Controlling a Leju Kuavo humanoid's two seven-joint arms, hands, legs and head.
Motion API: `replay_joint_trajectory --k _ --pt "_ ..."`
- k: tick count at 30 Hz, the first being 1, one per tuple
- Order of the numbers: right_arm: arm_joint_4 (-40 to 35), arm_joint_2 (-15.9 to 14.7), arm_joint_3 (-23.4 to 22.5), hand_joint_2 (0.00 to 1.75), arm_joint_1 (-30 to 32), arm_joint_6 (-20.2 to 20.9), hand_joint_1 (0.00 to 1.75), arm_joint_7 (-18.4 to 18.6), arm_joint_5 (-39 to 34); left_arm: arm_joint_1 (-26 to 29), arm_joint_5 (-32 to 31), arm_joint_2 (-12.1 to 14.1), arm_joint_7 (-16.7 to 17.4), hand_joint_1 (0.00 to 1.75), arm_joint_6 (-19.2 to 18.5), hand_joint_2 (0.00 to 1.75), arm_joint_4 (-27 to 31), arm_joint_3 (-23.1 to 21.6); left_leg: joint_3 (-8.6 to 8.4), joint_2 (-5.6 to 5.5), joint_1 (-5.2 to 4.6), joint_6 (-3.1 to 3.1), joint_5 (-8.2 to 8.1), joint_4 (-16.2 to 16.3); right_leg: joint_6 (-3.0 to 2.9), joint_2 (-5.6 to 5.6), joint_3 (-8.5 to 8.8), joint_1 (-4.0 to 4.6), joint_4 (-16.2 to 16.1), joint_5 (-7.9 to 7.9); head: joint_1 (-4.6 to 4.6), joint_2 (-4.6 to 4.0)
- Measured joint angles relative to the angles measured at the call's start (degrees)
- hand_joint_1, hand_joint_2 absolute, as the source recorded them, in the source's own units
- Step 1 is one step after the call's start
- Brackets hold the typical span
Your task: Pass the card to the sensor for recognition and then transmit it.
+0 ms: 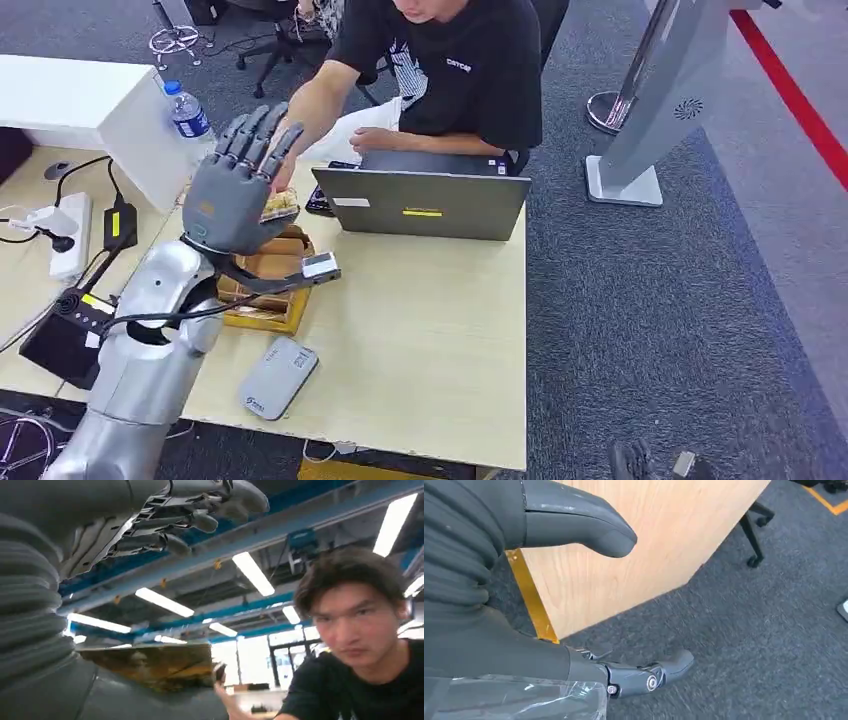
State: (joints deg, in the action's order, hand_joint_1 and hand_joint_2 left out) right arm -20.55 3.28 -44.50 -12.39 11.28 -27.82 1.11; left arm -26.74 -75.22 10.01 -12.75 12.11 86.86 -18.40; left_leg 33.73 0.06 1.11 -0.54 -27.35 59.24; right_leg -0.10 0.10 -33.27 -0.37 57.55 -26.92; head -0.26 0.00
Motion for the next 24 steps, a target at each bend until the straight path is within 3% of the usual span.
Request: replay_joint_trajectory --k 3,6,13,24 --pt "0.0 0.3 -1.3 1.75 -0.6 -3.1 0.00 -0.7 3.0 -1.4 -7.7 0.5 2.5 1.75 1.9 1.75 0.6 -3.6 0.01 0.01 -0.01 0.00 0.00 0.0 0.00 0.00 0.00 0.00 0.0 0.00 0.02 0.00" --pt "0.0 0.4 -2.2 1.75 -0.6 -3.6 0.00 -0.9 3.4 -1.4 -8.6 0.7 3.1 1.75 2.7 1.75 1.2 -4.8 0.01 0.01 -0.01 0.00 0.00 0.0 0.00 0.01 -0.01 0.00 0.0 0.00 0.02 0.00" --pt "0.0 0.5 -3.7 1.75 -0.5 -3.7 0.00 -1.2 3.4 0.2 -7.4 1.8 2.9 1.75 5.4 1.75 1.6 -4.9 0.01 0.00 0.01 0.00 -0.01 0.0 0.00 -0.01 -0.01 0.00 0.0 -0.01 0.02 0.00" --pt "-0.9 0.5 -6.3 1.75 0.7 -3.1 0.00 -1.7 3.2 9.8 -1.2 2.3 -2.2 1.75 7.1 1.75 1.6 -2.6 0.05 -0.01 -0.03 0.02 -0.02 0.0 0.03 -0.02 0.00 0.00 0.0 -0.03 0.02 0.00"
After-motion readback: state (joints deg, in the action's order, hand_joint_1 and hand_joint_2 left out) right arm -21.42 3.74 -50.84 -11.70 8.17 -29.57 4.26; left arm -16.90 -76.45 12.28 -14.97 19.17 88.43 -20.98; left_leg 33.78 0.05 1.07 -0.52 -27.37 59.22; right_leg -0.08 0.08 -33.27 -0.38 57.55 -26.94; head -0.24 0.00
